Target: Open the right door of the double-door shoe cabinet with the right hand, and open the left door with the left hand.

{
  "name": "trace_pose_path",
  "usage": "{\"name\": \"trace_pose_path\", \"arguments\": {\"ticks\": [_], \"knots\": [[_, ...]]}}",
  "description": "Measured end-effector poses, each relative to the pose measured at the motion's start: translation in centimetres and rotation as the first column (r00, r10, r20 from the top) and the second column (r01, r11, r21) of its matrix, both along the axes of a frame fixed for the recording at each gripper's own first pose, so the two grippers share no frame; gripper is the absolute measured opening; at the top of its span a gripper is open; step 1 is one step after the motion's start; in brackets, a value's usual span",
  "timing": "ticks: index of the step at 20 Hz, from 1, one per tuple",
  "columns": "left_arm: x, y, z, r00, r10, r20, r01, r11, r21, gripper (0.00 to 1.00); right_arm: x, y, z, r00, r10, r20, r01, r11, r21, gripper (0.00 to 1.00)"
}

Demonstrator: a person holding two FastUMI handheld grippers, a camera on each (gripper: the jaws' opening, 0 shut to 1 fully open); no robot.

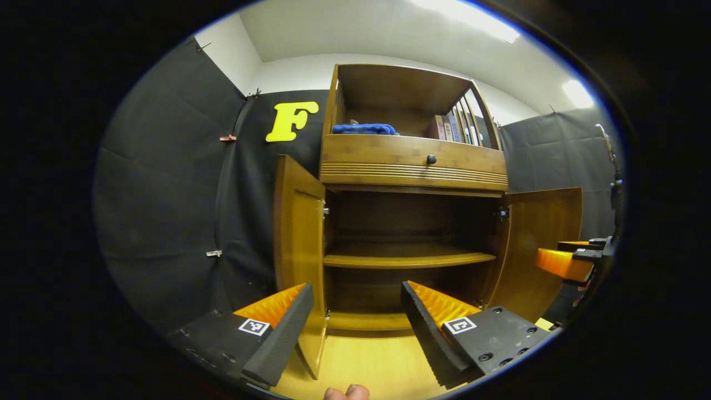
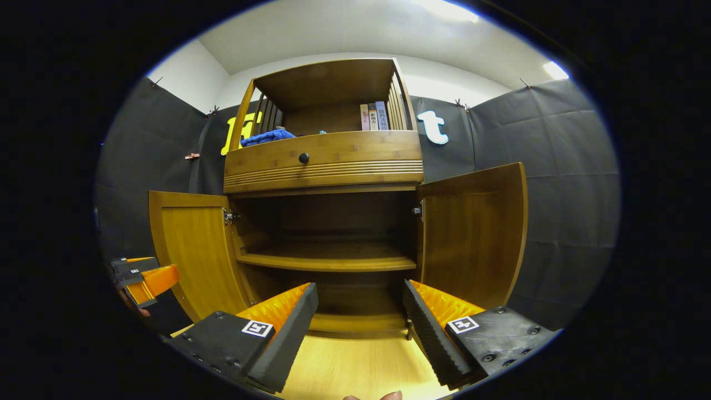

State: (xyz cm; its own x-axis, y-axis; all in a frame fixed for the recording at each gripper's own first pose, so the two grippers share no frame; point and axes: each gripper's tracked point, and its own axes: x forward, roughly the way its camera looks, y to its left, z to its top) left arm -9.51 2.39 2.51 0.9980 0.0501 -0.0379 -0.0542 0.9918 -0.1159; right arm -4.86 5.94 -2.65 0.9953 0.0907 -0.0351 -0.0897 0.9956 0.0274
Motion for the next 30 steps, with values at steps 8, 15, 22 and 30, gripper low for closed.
{"name": "trace_pose_path", "arguments": {"ticks": [8, 15, 22, 30], "knots": [[2.9, -6.4, 1.1, 0.998, -0.07, -0.001, 0.07, 0.997, 0.03, 1.0, -0.6, -0.5, 0.2, 1.0, 0.008, 0.03, -0.007, 0.999, -0.037, 0.98], [3.1, -7.7, 2.5, 0.999, -0.029, 0.034, 0.028, 0.999, 0.036, 0.98, -1.4, -1.2, 0.5, 0.998, 0.054, 0.025, -0.053, 0.998, -0.026, 0.98], [2.1, -8.1, 3.1, 0.999, 0.011, 0.053, -0.012, 1.0, 0.014, 1.0, -1.6, -2.8, 0.7, 0.998, 0.065, 0.023, -0.065, 0.998, -0.005, 0.98], [2.1, -9.4, 2.8, 0.999, -0.005, 0.034, 0.004, 0.999, 0.036, 0.96, -1.1, -3.3, 1.0, 0.997, 0.069, 0.028, -0.069, 0.998, 0.009, 0.98]]}}
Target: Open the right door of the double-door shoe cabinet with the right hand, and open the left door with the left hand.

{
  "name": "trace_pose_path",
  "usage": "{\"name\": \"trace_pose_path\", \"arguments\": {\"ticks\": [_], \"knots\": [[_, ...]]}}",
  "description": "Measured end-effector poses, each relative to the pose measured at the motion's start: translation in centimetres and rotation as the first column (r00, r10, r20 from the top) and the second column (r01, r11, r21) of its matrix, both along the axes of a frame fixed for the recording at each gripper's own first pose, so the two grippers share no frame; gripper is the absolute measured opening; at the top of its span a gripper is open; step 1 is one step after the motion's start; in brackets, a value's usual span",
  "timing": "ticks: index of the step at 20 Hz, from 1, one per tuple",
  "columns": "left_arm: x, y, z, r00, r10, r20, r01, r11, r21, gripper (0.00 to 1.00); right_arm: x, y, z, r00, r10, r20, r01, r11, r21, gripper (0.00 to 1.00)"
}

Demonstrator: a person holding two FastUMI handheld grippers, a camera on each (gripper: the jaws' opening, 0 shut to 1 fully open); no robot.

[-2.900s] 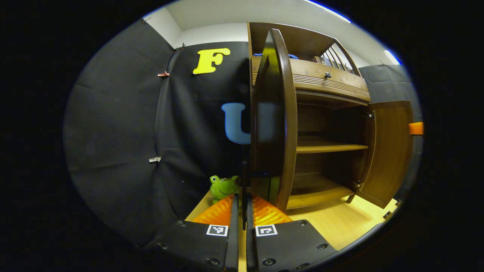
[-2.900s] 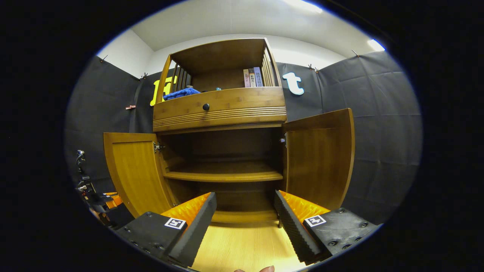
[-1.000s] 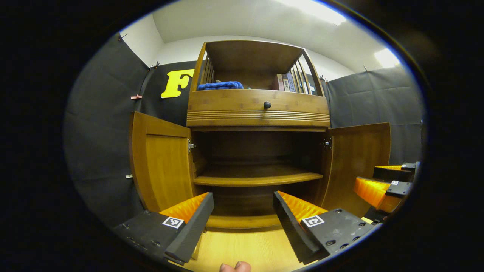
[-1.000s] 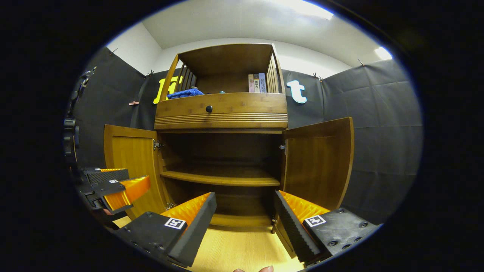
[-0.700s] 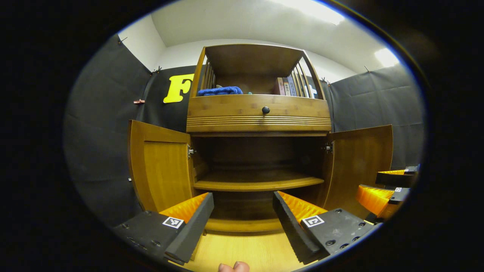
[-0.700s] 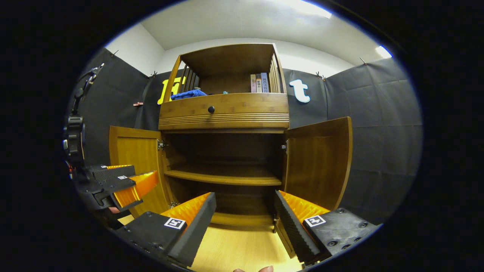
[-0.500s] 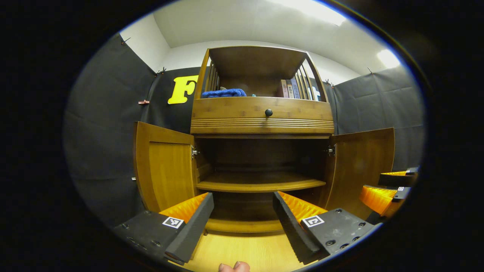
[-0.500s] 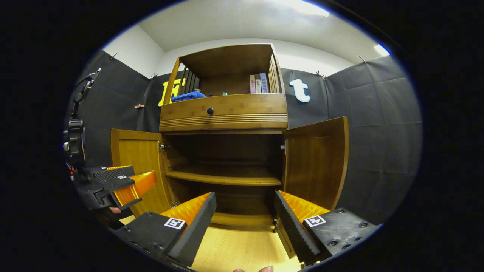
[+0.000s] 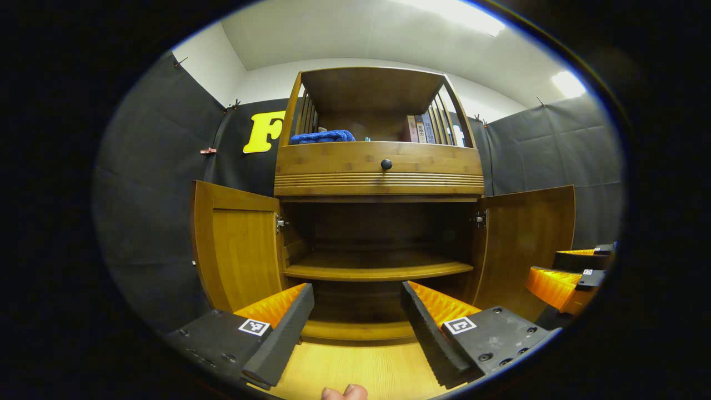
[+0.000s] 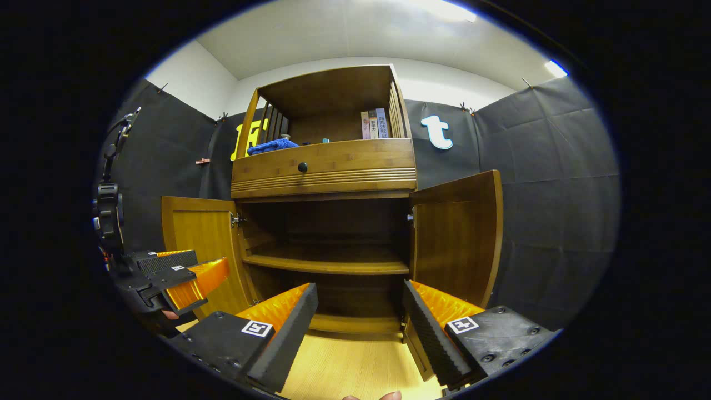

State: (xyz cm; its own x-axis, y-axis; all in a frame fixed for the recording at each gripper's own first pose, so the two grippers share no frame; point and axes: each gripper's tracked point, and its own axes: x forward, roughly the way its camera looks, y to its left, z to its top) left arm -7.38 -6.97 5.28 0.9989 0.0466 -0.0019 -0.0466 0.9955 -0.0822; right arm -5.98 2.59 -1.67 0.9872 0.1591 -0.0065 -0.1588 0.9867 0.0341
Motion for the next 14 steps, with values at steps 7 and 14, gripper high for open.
{"name": "trace_pose_path", "arguments": {"ticks": [7, 14], "knots": [[0.5, 0.2, 0.4, 1.0, 0.008, 0.015, -0.008, 1.0, 0.007, 0.99, 0.7, -0.1, -0.1, 1.0, 0.002, 0.004, -0.002, 1.0, -0.004, 0.98], [0.9, 0.2, 0.4, 1.0, 0.005, 0.018, -0.005, 1.0, 0.019, 0.99, 1.2, -0.1, -0.1, 1.0, -0.003, 0.005, 0.003, 1.0, -0.001, 0.98]]}}
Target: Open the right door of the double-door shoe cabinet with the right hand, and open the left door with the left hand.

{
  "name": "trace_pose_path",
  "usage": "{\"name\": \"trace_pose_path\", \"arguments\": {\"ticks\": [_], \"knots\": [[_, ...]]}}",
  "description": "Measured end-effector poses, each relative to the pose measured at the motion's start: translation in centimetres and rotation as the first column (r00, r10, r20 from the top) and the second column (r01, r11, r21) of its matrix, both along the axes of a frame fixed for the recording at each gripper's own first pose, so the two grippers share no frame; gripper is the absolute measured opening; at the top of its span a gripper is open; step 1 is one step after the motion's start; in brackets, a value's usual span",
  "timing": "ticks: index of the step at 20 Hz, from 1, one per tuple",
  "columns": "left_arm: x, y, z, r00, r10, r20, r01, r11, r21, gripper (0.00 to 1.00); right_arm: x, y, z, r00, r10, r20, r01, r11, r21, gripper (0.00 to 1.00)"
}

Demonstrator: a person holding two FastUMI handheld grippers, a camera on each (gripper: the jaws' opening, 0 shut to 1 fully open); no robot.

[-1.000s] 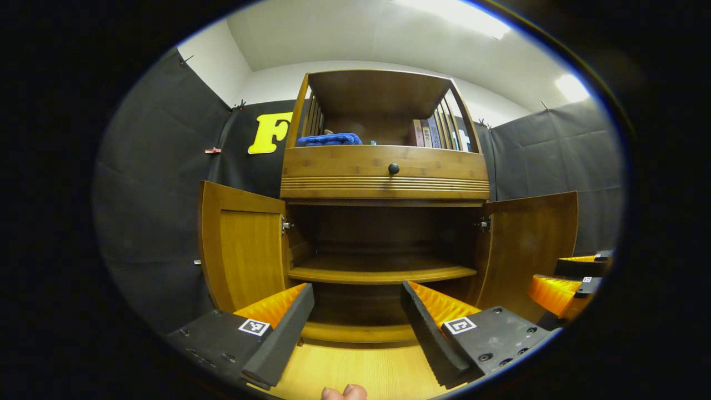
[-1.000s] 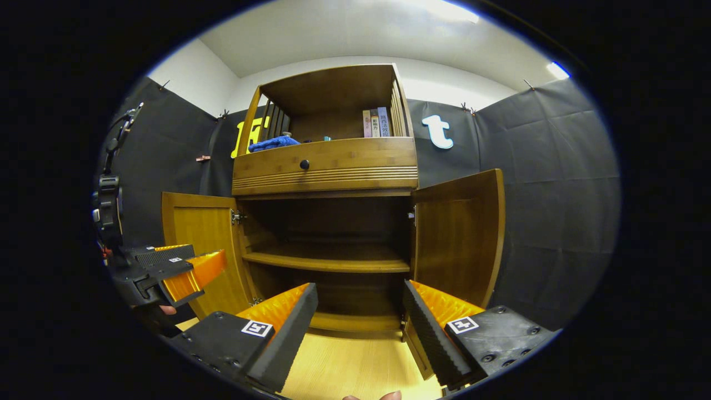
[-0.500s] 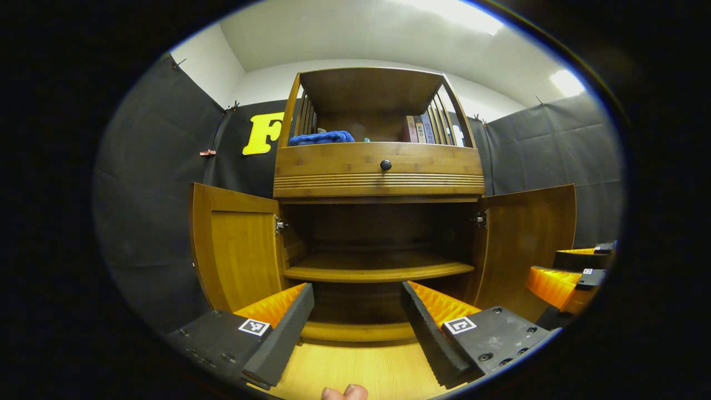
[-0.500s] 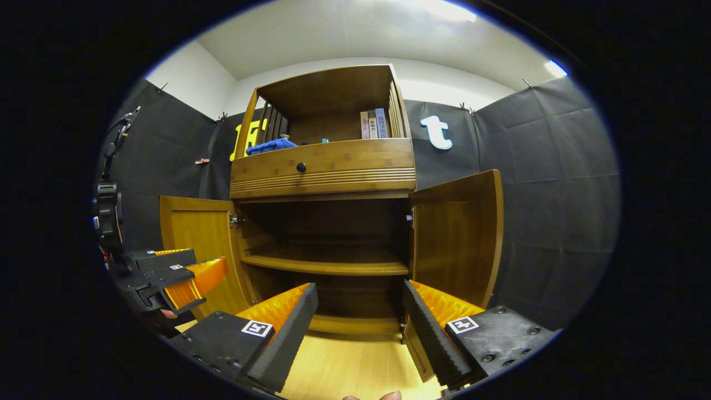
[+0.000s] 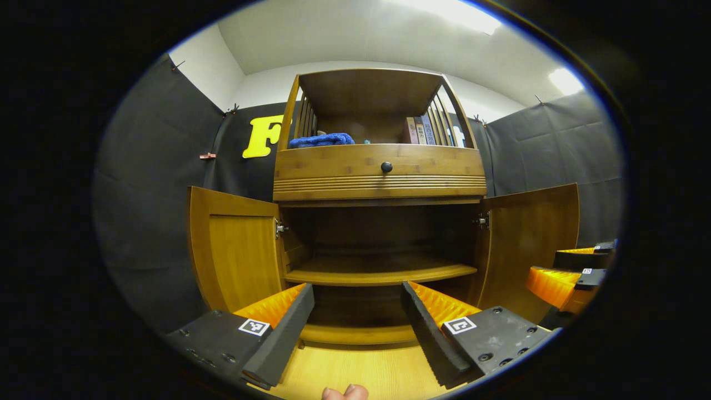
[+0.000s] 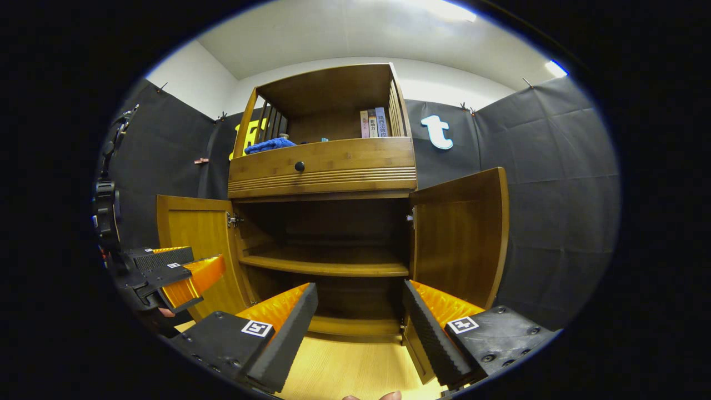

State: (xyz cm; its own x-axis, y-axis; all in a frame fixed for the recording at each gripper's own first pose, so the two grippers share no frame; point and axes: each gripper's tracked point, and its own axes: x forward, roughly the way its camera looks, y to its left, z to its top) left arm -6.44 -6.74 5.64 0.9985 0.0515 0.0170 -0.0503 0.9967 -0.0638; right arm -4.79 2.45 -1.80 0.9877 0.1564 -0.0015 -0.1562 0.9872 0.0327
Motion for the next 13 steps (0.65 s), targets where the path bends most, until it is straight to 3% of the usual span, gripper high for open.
{"name": "trace_pose_path", "arguments": {"ticks": [1, 3, 5, 6, 8, 9, 13], "knots": [[0.04, -0.09, -0.03, 1.0, -0.003, -0.001, 0.003, 1.0, 0.002, 0.99, 0.06, -0.04, -0.01, 1.0, 0.0, -0.001, 0.0, 1.0, 0.001, 0.93], [0.16, -0.11, -0.04, 1.0, -0.005, -0.001, 0.005, 1.0, 0.007, 0.98, 0.11, 0.0, -0.06, 1.0, -0.001, -0.001, 0.001, 1.0, 0.001, 0.98], [0.27, -0.34, -0.02, 1.0, -0.01, -0.001, 0.01, 1.0, 0.006, 0.99, 0.14, -0.08, -0.16, 1.0, -0.001, -0.002, 0.001, 1.0, 0.0, 0.98], [0.3, -0.44, -0.12, 1.0, -0.012, -0.001, 0.012, 1.0, 0.006, 0.99, 0.14, -0.09, -0.16, 1.0, -0.001, -0.003, 0.001, 1.0, 0.0, 0.93], [0.29, -0.47, -0.05, 1.0, -0.013, 0.0, 0.013, 1.0, 0.01, 0.99, 0.23, -0.13, -0.12, 1.0, -0.001, -0.004, 0.001, 1.0, 0.002, 0.98], [0.26, -0.49, -0.05, 1.0, -0.015, -0.001, 0.015, 1.0, 0.01, 0.99, 0.26, -0.12, -0.13, 1.0, -0.002, -0.003, 0.002, 1.0, 0.002, 0.93], [0.28, -0.51, 0.01, 1.0, -0.015, 0.0, 0.015, 1.0, 0.013, 0.98, 0.21, 0.05, -0.17, 1.0, 0.0, -0.002, 0.0, 1.0, -0.002, 0.93]]}}
